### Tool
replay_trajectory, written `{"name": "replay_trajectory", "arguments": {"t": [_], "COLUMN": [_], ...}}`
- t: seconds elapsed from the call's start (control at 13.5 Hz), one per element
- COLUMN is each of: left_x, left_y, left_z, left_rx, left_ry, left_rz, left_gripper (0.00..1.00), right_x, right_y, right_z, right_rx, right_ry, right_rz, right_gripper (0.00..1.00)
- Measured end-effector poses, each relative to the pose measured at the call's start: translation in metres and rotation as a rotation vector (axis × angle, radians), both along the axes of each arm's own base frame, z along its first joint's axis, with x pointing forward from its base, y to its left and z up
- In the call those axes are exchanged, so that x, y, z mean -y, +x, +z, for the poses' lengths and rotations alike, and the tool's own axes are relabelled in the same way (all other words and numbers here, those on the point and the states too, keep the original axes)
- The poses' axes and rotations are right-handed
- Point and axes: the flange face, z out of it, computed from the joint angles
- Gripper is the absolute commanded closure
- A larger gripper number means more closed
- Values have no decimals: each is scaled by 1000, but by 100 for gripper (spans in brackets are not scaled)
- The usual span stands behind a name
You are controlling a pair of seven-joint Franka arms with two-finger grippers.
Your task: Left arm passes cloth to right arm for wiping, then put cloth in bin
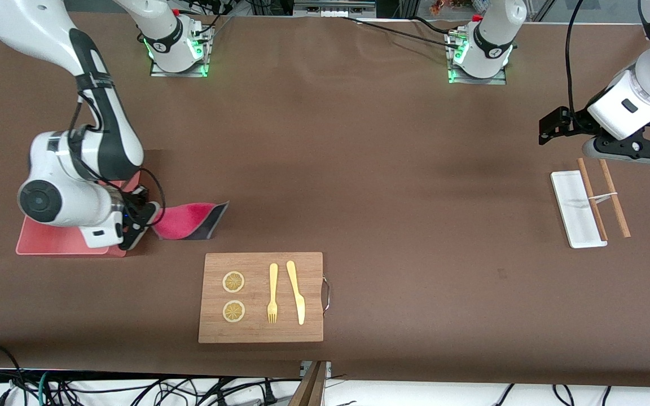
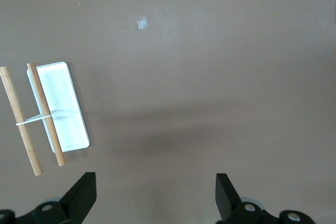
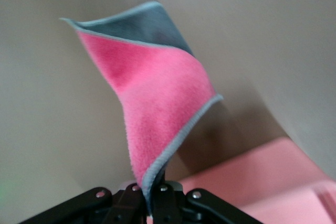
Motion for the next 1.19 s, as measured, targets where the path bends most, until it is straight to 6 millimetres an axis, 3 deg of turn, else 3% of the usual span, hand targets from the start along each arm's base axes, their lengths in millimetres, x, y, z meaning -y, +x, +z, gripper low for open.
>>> {"name": "replay_trajectory", "arguments": {"t": [0.22, 0.52, 0.74, 0.97, 1.19], "left_x": [0, 4, 21, 26, 24], "left_y": [0, 0, -2, -3, -2], "left_z": [0, 1, 1, 1, 1], "left_rx": [1, 1, 2, 2, 2], "left_ry": [0, 0, 0, 0, 0], "left_rz": [0, -7, -38, -47, -43], "left_gripper": [0, 0, 0, 0, 0], "right_x": [9, 18, 59, 116, 153], "right_y": [-8, -39, -73, -97, -98], "right_z": [60, 168, 239, 267, 254], "right_rx": [17, 35, 68, 77, 86], "right_ry": [-35, -64, -90, -94, -126], "right_rz": [30, 75, 47, -30, -72], "right_gripper": [100, 100, 100, 100, 100]}}
